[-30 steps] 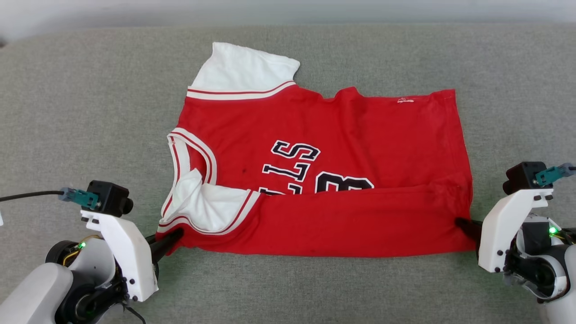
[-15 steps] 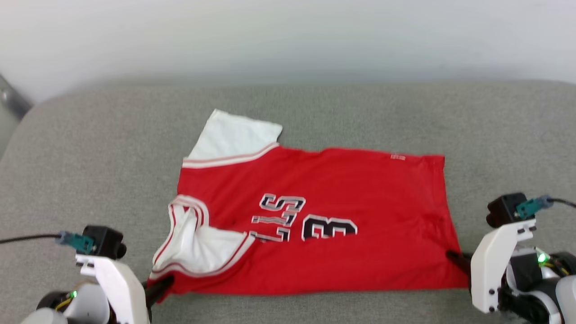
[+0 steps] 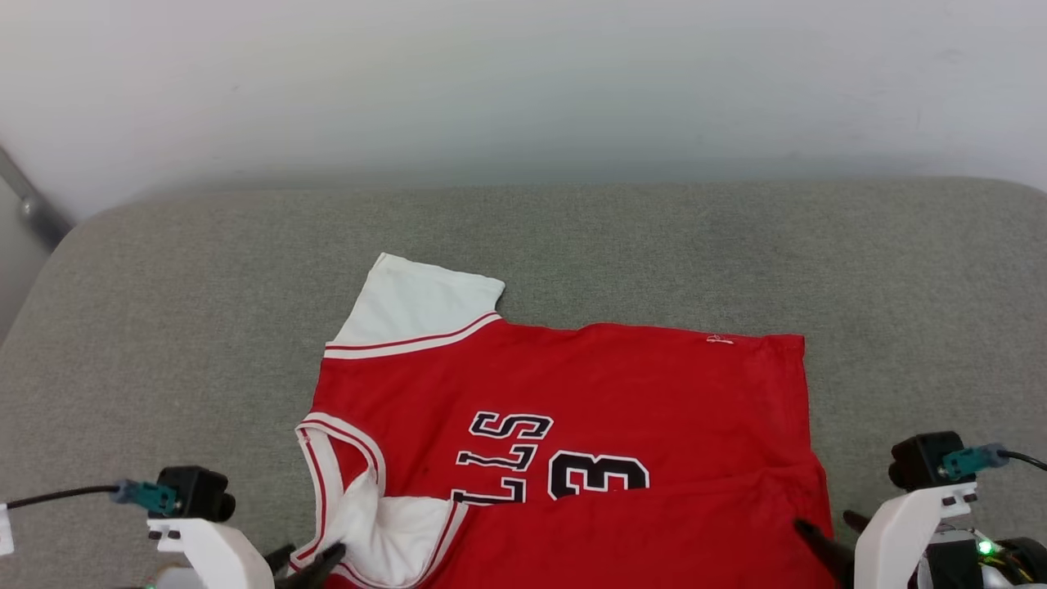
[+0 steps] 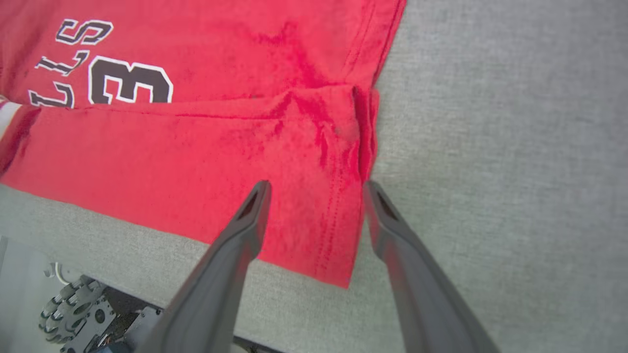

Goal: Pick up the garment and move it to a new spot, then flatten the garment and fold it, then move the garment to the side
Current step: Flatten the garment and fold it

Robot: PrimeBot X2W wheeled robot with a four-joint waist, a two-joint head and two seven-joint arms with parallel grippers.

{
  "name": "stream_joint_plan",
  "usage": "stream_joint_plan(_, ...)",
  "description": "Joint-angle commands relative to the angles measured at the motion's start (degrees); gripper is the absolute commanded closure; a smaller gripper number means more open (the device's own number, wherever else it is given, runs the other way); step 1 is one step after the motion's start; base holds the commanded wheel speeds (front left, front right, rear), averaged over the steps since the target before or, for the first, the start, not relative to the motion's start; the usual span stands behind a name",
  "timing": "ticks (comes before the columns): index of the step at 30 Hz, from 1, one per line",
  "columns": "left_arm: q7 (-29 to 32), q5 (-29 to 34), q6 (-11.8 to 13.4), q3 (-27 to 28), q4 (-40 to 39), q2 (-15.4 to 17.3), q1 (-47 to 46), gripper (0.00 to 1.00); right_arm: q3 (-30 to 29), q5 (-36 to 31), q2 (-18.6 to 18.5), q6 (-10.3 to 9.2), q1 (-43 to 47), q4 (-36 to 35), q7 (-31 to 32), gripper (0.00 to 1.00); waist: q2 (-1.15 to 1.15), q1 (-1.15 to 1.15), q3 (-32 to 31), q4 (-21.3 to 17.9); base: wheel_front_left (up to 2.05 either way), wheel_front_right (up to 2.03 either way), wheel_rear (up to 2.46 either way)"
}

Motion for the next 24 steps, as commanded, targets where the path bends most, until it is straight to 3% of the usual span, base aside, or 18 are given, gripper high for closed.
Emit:
stream_joint_plan(1,-1.5,0.8,-0.6,0.7,0.2,-0.3,-1.9,0.00,-0.6,-1.1,0.3,-0.02,0.1,-0.7,-3.1,0.00,0.00,0.00,0.4,-0.3,0.00,0.00,0.00)
stream_joint_plan(7,-6.4,4.6,-0.9,3.0,0.0,-0.4,-7.1,0.00,-3.5,-6.3,3.0,-0.02,-2.2,-3.8,-16.4,0.00,0.00,0.00,2.2,-1.5,0.00,0.00,0.00)
stream_joint_plan(13,-13.7,13.3,2.0,4.7,0.4,-0.6,-14.7,0.00,-5.8,-10.7,6.5,-0.02,-5.8,-6.0,-28.4,0.00,0.00,0.00,7.0,-3.4,0.00,0.00,0.00)
stream_joint_plan(14,-17.0,15.7,3.1,5.5,1.4,-2.2,-18.9,0.00,-5.7,-12.5,7.5,-0.02,-8.2,-6.9,-32.2,0.00,0.00,0.00,11.2,-4.3,0.00,0.00,0.00)
stream_joint_plan(24,-20.9,17.7,1.0,8.9,7.0,-2.6,-35.0,0.00,-4.5,-14.8,10.2,-0.02,-16.4,-10.8,-37.0,0.00,0.00,0.00,24.9,-8.0,0.00,0.00,0.00)
